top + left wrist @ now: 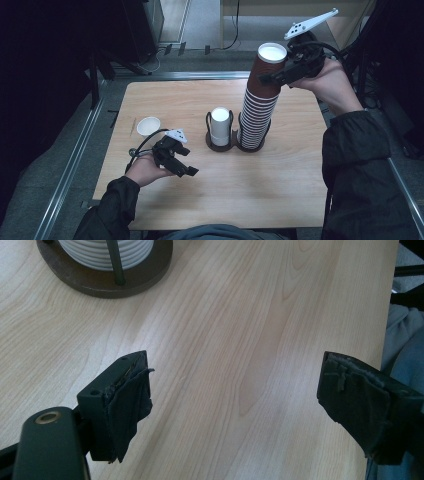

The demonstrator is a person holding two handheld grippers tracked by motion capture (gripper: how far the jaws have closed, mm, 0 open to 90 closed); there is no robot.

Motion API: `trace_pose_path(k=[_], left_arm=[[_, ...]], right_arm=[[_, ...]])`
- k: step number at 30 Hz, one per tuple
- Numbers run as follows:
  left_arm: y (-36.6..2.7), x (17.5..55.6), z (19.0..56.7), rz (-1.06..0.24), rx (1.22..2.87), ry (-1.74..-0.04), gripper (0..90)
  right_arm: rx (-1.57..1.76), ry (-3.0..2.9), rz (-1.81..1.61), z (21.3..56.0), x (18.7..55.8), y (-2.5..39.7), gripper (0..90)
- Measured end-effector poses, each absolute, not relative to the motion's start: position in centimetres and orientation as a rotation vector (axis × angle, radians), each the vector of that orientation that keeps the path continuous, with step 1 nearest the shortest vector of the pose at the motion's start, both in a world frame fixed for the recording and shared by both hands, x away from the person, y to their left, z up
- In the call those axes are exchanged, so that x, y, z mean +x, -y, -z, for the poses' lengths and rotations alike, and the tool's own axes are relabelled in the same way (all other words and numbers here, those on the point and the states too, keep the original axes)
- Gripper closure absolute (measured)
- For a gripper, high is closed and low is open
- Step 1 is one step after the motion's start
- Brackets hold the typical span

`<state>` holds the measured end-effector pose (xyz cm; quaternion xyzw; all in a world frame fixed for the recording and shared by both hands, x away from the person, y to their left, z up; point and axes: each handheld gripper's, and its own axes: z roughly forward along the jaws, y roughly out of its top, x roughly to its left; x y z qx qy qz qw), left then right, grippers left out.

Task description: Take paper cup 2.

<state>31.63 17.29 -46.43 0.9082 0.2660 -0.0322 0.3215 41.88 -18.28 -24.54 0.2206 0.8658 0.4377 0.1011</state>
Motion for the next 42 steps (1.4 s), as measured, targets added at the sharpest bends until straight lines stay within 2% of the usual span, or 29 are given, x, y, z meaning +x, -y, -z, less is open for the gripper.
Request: trace_pose_path(k=[14,36,42], left_arm=[[-17.4,31.7,46.7,0.085,2.399,-0.700,13.9],[-17.9,31.9,46.5,0.100,2.343,-0.756,12.4],[-18.2,31.9,46.0,0.140,2.297,-0.752,12.4]], right_arm=[[0.619,-2.525,-1.308,23.8,41.6,18.4,18.2],[0.493,-2.439,-1.390,14.6,38.5,18.1,18.3],[0.425,-2.487,-1.378,15.1,36.2,16.3,18.1]])
